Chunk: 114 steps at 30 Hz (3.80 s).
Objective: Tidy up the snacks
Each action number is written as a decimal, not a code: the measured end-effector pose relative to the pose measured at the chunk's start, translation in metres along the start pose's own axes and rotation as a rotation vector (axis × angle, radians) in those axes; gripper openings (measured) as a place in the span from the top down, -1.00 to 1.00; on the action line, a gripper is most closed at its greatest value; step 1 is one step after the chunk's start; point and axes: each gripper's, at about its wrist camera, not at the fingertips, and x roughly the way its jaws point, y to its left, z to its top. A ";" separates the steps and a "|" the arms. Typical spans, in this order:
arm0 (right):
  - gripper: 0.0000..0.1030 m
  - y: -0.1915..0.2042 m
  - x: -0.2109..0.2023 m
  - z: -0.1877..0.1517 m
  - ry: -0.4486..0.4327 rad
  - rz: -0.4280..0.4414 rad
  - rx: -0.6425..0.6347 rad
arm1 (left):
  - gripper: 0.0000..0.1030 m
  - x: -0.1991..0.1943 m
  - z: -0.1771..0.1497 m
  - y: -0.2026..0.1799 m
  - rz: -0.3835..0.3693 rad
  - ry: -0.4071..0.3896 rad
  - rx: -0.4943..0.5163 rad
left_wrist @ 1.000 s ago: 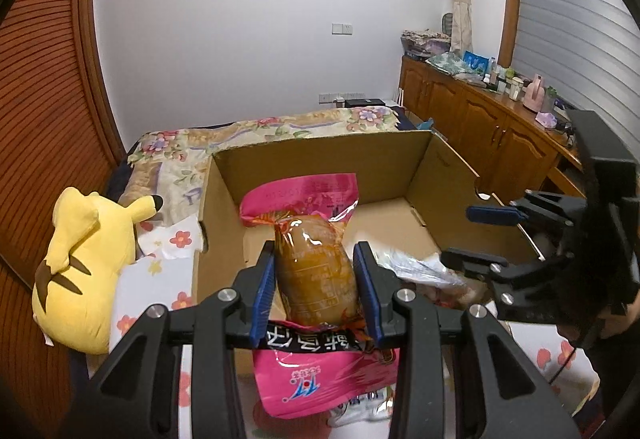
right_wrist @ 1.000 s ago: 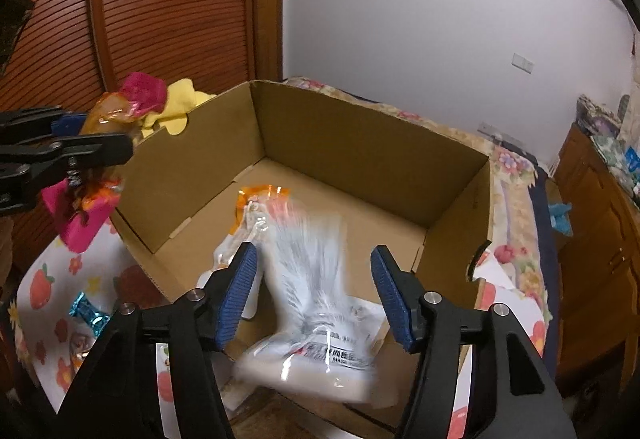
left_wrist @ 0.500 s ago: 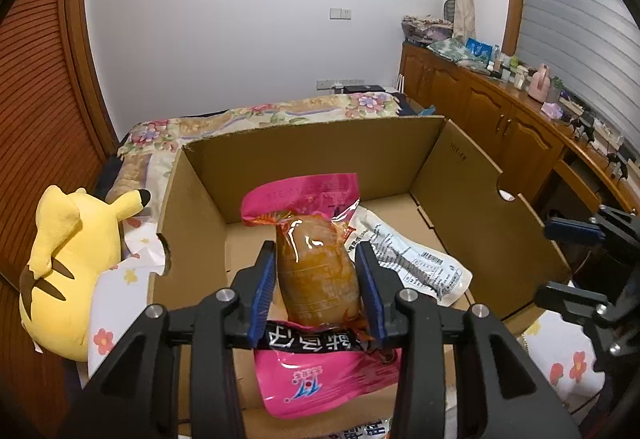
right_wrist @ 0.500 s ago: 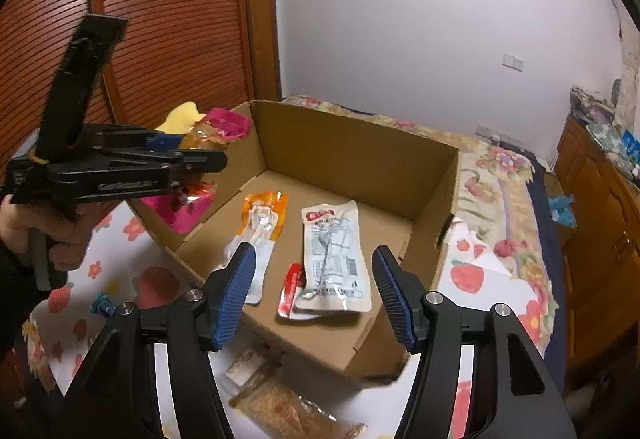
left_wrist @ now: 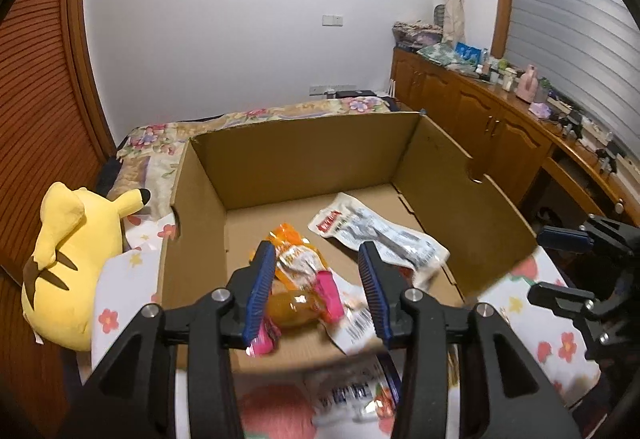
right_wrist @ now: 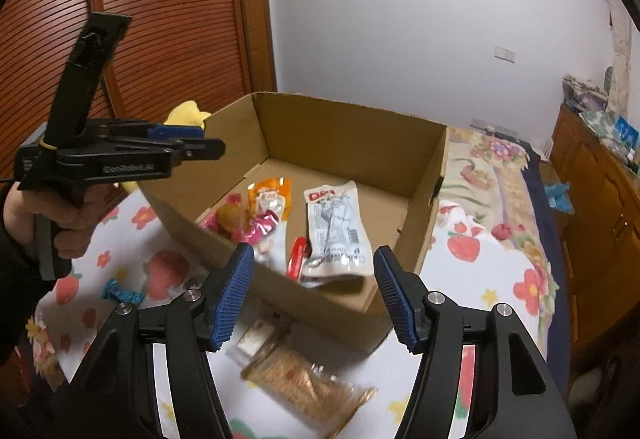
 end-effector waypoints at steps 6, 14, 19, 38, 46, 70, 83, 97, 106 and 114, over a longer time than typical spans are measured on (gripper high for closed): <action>-0.26 0.012 -0.020 -0.024 -0.001 -0.003 0.020 | 0.09 -0.042 -0.030 -0.010 -0.025 -0.024 0.030; -0.26 0.018 -0.015 -0.061 0.038 0.000 0.054 | 0.04 -0.070 -0.090 -0.017 -0.036 0.003 0.058; -0.26 0.015 0.001 -0.080 0.072 -0.003 0.070 | 0.04 -0.066 -0.133 -0.012 -0.037 0.057 0.039; -0.38 -0.001 0.056 -0.091 0.203 0.027 0.006 | -0.05 -0.061 -0.199 -0.006 -0.023 0.127 0.022; -0.42 0.016 0.050 -0.110 0.242 0.025 -0.042 | -0.15 -0.060 -0.212 -0.011 -0.038 0.145 0.041; 0.05 0.059 0.010 -0.152 0.162 -0.049 -0.002 | -0.33 -0.057 -0.216 -0.019 -0.046 0.186 0.086; 0.03 0.064 0.015 -0.154 0.161 -0.068 -0.037 | -0.57 -0.041 -0.214 -0.016 -0.038 0.218 0.098; 0.02 0.063 0.016 -0.155 0.164 -0.060 -0.035 | -0.72 -0.032 -0.217 -0.017 -0.058 0.231 0.118; 0.01 0.064 0.016 -0.155 0.165 -0.058 -0.034 | -0.43 -0.037 -0.214 -0.010 -0.118 0.200 0.086; 0.00 0.064 0.016 -0.156 0.164 -0.058 -0.034 | -0.13 -0.051 -0.216 -0.016 -0.103 0.184 0.112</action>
